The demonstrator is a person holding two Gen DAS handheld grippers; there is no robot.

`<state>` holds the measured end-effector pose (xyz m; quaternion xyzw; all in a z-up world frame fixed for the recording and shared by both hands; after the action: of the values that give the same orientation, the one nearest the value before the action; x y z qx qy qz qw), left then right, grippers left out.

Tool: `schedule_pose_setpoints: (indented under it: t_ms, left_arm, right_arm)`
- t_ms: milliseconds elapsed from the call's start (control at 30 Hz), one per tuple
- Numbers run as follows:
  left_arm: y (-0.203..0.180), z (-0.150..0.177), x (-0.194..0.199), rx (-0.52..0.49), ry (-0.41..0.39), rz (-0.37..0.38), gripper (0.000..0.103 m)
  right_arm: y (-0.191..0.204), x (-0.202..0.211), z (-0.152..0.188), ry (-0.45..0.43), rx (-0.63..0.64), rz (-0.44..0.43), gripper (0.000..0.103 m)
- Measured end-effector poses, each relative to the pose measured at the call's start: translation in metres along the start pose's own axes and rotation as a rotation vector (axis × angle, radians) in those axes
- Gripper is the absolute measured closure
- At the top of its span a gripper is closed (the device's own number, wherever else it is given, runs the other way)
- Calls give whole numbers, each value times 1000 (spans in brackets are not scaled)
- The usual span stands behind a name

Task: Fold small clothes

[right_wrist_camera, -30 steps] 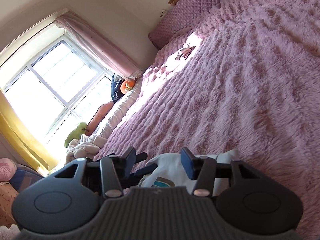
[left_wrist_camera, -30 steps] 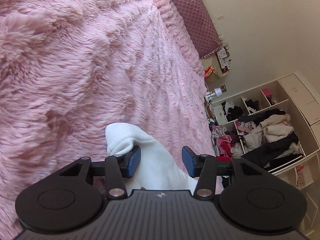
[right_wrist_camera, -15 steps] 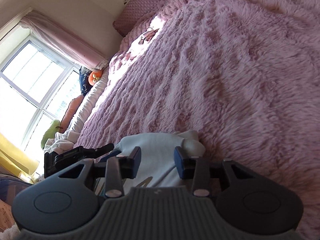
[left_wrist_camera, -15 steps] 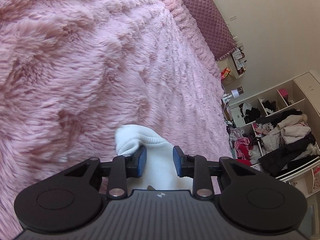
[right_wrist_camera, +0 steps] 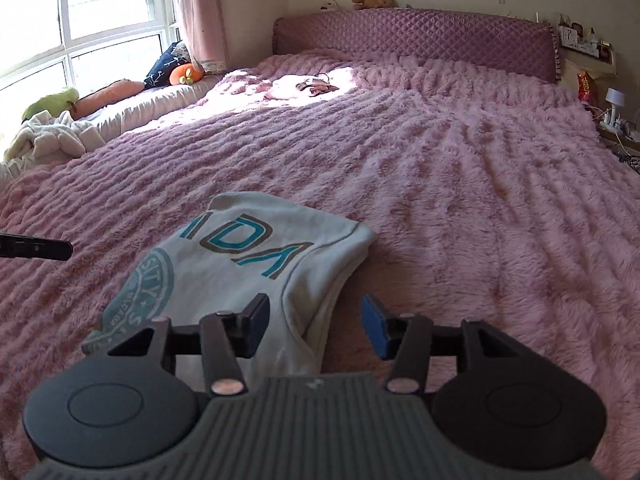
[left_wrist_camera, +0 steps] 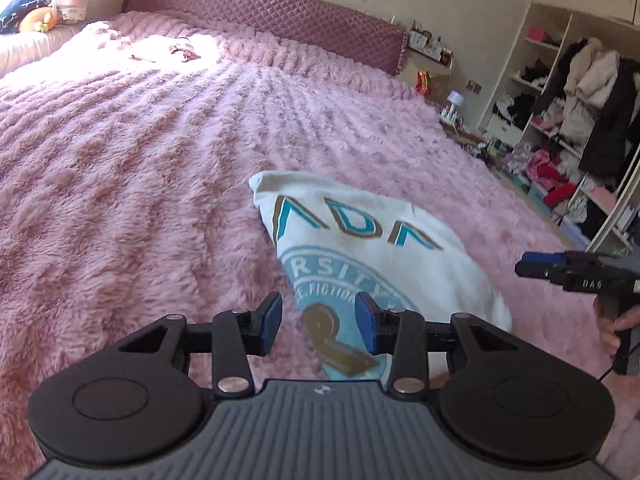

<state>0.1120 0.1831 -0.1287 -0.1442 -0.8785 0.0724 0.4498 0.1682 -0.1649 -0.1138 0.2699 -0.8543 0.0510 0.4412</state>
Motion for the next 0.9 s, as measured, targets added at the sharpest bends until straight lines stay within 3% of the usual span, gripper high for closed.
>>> schedule_pose_setpoints:
  t_ms: [133, 333, 433, 467, 500, 533, 700, 833, 900]
  left_arm:
    - [-17, 40, -23, -14, 105, 14, 66]
    - [-20, 45, -37, 41, 69, 16, 75]
    - [-22, 44, -44, 23, 73, -13, 87]
    - [-25, 44, -46, 10, 81, -15, 93]
    - [-29, 44, -47, -9, 78, -35, 95]
    - [-33, 44, -47, -26, 77, -53, 96]
    - [-43, 42, -36, -20, 77, -136, 99]
    - [-53, 39, -47, -86, 170, -220, 100]
    - [-49, 43, -61, -81, 208, -214, 100]
  right_arm:
    - [6, -9, 49, 62, -67, 34, 55]
    - [-1, -22, 66, 77, -235, 6, 55]
    - [-2, -23, 64, 72, -263, -6, 57]
    - [0, -25, 61, 82, -263, -13, 63]
    - [1, -28, 59, 96, -263, -29, 89]
    - [2, -31, 59, 113, -261, -48, 103]
    - [13, -24, 53, 98, -242, -31, 103]
    - [17, -19, 51, 118, -209, 0, 103]
    - [13, -34, 59, 160, -207, 13, 103]
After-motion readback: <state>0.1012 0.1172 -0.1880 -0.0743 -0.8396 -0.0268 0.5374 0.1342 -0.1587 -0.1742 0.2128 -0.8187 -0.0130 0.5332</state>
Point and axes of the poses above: each gripper's, at about its wrist camera, not at the fingertips, and x roughly against the way its jaws point, y to its left, z to its underside, the point moved 4 cm from there along -x, roughly the way its jaws point, and after that the axes turned 13 degrees about y, right-handed, at the moved point
